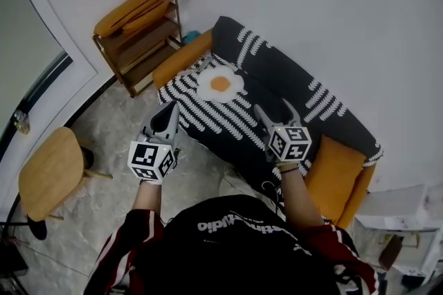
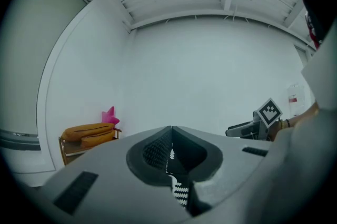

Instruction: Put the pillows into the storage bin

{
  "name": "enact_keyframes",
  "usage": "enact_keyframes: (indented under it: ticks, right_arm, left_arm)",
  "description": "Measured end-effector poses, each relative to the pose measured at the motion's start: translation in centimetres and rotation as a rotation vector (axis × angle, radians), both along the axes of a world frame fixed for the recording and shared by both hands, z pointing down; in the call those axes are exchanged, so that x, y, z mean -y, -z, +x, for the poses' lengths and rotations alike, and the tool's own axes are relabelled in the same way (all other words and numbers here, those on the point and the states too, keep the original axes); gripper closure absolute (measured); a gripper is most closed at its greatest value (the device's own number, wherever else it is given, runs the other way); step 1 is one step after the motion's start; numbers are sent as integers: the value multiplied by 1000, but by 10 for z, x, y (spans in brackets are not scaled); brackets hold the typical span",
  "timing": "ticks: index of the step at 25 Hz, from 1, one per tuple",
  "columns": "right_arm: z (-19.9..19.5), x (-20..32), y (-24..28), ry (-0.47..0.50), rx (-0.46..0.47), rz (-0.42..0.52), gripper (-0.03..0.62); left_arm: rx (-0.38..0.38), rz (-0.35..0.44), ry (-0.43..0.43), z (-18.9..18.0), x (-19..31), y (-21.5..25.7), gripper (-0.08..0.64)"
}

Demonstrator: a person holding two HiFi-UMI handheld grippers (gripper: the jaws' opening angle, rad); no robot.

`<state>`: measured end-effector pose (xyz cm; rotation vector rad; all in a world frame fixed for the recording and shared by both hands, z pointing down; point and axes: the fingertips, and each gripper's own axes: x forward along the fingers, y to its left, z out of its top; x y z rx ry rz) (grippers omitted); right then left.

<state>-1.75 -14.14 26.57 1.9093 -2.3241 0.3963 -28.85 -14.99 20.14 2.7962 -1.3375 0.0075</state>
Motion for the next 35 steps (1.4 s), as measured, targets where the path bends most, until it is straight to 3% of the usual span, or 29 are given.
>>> enact_keyframes:
  ticks: [7, 17, 35]
  right_arm:
    - [15, 65, -60, 64, 48, -106, 232]
    - [33, 146, -187, 110, 129, -303, 227]
    - [46, 265, -438, 174, 196, -603, 224]
  left_arm:
    - [41, -49, 50, 24, 54, -22, 555]
    - [112, -110, 97, 55, 136, -76, 555]
    - [203, -301, 80, 138, 240, -232, 555]
